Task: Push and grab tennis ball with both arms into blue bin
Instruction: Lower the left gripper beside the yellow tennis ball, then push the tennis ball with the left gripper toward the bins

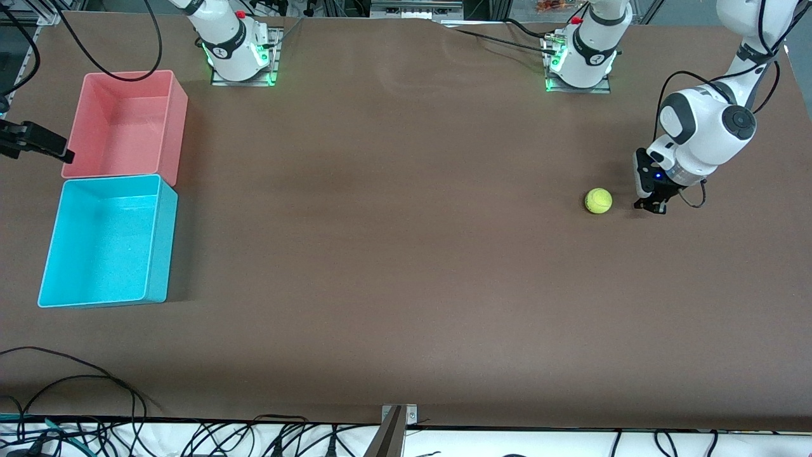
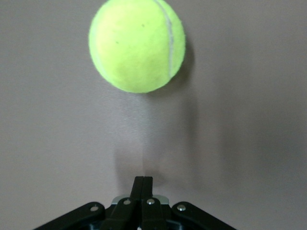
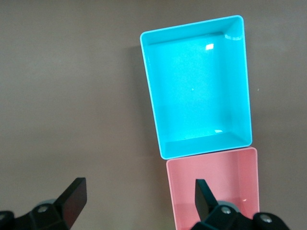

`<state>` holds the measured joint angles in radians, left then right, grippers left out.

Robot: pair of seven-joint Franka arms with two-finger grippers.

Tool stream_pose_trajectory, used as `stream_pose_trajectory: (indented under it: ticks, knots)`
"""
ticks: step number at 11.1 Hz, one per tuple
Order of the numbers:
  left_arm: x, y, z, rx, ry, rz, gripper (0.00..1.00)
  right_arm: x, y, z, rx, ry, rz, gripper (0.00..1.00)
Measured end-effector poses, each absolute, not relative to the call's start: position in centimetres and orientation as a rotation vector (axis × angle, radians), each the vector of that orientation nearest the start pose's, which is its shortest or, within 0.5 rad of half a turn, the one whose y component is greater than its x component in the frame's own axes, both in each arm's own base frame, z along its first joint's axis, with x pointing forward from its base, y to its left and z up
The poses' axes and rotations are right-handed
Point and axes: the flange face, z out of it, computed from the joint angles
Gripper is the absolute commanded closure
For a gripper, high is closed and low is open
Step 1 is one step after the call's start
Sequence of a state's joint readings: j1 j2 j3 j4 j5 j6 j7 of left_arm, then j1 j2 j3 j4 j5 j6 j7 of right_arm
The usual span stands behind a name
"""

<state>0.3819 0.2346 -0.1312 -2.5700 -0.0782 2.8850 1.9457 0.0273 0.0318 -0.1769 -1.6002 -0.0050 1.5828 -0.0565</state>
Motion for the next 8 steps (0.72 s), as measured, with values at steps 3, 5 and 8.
stream_pose_trajectory:
  ticks: [3,5,8]
  knots:
    - [43.1,10.7,18.0,-2.164,2.24,-0.118,1.0,55.6,-8.7,59.5,-3.142,0.156,0.077,0.0]
    - [43.5,6.2,17.9,-2.213,2.225,-0.145,1.0,55.7,-8.4,59.5,-3.137,0.15,0.074,0.0]
    - [43.1,-10.1,19.3,-2.369,2.132,-0.261,1.0,55.8,-8.2,59.5,-3.131,0.146,0.059,0.0]
